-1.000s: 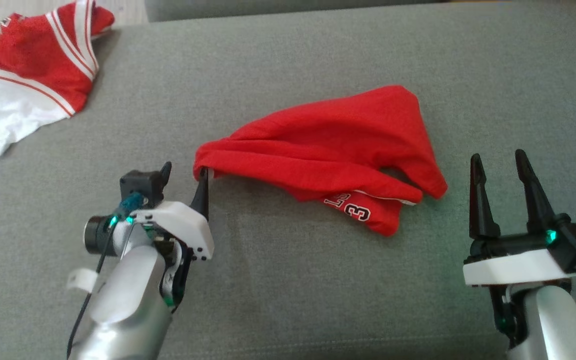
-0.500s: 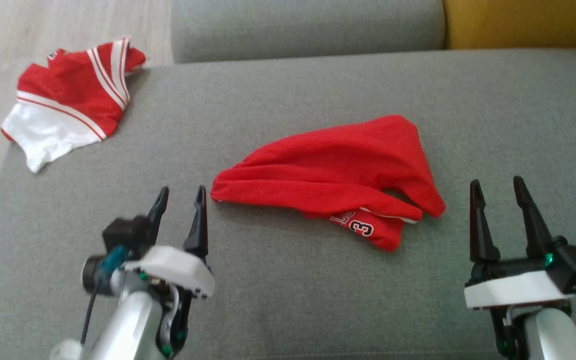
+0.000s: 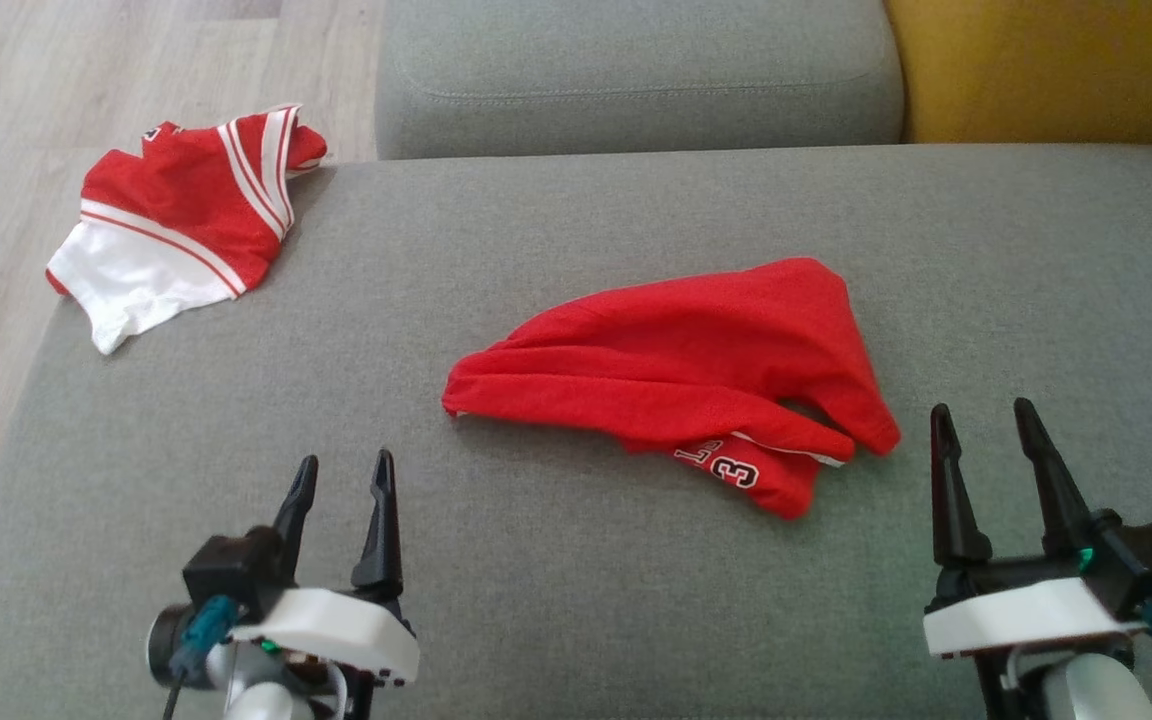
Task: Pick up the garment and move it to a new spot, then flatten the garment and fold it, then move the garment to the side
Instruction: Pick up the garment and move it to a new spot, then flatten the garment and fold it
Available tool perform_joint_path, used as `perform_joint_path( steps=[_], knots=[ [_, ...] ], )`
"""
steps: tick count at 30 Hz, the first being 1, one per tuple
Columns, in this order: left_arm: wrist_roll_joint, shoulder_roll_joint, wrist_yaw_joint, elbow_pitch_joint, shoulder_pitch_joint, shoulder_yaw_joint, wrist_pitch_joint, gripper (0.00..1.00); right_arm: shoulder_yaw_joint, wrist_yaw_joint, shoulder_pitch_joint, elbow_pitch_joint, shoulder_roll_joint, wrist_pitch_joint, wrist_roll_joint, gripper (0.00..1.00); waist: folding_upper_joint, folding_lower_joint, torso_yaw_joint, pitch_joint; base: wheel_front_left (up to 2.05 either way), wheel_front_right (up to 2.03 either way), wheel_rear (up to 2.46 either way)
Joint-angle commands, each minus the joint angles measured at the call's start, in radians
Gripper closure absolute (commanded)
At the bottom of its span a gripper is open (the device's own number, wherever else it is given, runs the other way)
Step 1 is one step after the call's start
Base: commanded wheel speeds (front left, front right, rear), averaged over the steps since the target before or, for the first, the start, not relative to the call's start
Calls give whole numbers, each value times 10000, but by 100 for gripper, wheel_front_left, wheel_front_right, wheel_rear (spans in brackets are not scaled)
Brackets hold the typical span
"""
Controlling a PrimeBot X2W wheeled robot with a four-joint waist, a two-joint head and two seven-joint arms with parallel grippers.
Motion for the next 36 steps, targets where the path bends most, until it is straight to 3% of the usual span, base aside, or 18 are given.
perform_joint_path(
  steps=[1, 25, 36],
  knots=[
    [71, -31, 15, -330, -293, 390, -123, 0, 278, 75, -107, -291, -52, -107, 103, 0, -1, 1, 16, 0, 0, 0, 0],
    [586, -117, -198, 238, -660, 289, -124, 0, 337, 75, -257, -320, -52, -107, 82, 0, -1, 1, -162, 409, 0, 0, 0],
    [1676, 114, -554, 2403, -2637, -655, -74, 0, 426, 75, -725, -417, -52, -107, 39, 0, -1, 1, -706, 1572, 0, 0, 0]
  ],
)
